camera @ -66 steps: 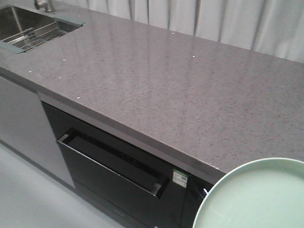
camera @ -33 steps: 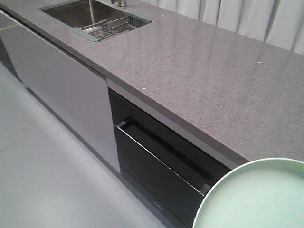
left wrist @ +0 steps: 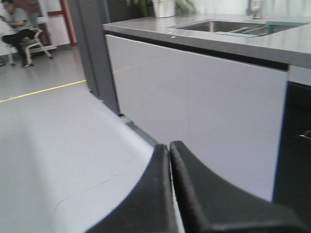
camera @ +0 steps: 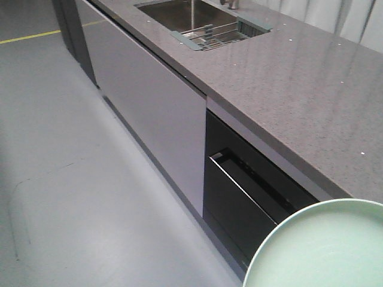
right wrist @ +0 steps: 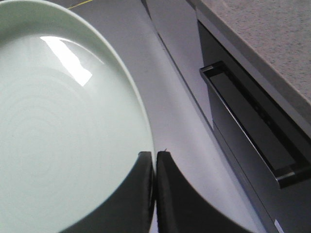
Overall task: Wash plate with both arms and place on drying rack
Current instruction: 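Hold the plate in the right gripper while the base turns away, then carry the plate in the right gripper down the aisle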
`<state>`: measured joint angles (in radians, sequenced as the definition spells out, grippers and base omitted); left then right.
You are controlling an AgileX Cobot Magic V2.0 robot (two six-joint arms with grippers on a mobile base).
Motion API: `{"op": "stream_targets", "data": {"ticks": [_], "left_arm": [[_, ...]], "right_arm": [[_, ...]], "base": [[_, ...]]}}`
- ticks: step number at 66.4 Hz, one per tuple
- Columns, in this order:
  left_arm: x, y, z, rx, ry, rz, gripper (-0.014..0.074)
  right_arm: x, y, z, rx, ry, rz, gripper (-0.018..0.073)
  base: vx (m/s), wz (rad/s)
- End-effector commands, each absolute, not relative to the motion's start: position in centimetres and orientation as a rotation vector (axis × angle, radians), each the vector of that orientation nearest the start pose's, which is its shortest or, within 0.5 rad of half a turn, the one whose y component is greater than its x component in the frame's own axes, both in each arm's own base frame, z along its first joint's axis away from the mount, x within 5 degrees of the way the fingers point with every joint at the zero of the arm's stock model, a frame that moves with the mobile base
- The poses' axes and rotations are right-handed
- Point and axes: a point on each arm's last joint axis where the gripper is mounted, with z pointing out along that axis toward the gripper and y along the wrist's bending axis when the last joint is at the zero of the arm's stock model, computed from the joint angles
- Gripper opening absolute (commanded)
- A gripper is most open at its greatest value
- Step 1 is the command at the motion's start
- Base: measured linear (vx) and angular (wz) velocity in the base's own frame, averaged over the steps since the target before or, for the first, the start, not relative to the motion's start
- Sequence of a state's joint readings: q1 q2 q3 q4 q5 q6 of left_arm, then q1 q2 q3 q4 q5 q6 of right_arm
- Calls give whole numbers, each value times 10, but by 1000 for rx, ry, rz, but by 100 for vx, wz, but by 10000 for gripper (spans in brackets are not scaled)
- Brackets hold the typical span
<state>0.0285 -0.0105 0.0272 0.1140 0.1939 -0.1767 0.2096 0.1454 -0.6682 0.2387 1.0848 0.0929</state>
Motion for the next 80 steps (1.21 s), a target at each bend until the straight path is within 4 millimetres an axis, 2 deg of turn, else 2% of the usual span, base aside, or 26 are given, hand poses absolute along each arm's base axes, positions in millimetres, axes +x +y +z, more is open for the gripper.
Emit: {"op": "stream_targets", "data": {"ticks": [1, 80], "left_arm": [[54, 2, 203, -82, 1576, -27, -6], [54, 2, 203, -82, 1576, -27, -6]], "right_arm": [[-2, 19, 336, -119, 1972, 487, -1], [-2, 19, 336, -119, 1972, 487, -1]], "base": [[2, 48], [8, 44]]}}
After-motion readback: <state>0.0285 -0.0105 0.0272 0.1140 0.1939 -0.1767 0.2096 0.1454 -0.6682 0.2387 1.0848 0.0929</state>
